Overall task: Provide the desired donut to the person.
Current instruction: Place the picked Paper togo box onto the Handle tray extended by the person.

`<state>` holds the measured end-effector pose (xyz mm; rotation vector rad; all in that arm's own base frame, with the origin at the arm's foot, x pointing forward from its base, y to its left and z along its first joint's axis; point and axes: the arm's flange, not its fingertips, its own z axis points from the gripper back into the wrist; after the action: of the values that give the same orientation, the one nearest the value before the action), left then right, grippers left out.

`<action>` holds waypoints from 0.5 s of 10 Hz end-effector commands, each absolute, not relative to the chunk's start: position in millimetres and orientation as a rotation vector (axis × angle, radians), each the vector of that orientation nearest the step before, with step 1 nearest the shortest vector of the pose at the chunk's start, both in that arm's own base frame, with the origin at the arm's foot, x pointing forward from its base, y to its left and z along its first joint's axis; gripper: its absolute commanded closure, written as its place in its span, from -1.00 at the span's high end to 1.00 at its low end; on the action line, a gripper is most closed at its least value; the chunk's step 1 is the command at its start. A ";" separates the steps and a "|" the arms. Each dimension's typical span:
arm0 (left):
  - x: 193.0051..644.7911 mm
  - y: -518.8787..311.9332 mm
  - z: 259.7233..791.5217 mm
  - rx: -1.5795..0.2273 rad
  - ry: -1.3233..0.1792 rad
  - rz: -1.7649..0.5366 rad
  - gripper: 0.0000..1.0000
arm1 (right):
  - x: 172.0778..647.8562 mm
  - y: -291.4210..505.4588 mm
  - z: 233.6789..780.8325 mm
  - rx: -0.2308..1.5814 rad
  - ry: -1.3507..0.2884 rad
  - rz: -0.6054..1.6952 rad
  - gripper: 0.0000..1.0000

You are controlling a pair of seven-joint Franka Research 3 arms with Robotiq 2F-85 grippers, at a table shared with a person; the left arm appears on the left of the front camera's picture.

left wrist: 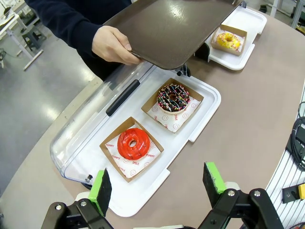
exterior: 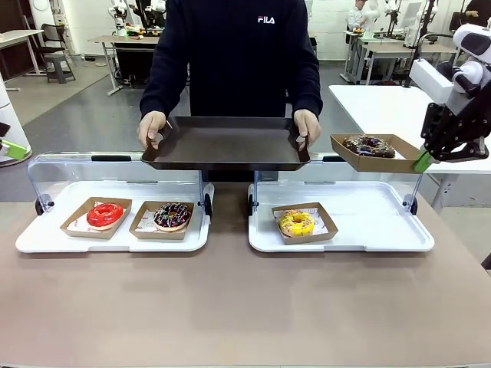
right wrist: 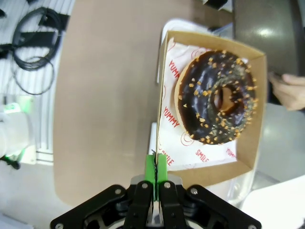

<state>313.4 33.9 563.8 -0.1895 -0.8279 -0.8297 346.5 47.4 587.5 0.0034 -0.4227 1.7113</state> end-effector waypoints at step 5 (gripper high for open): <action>313.3 33.7 564.0 -0.194 -0.828 -0.822 1.00 | 478.9 230.0 600.6 -0.136 -0.405 1.563 -0.97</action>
<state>313.2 33.4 564.0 -0.1881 -0.8277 -0.8306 452.6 223.4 600.2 -0.0400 -0.4140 1.6277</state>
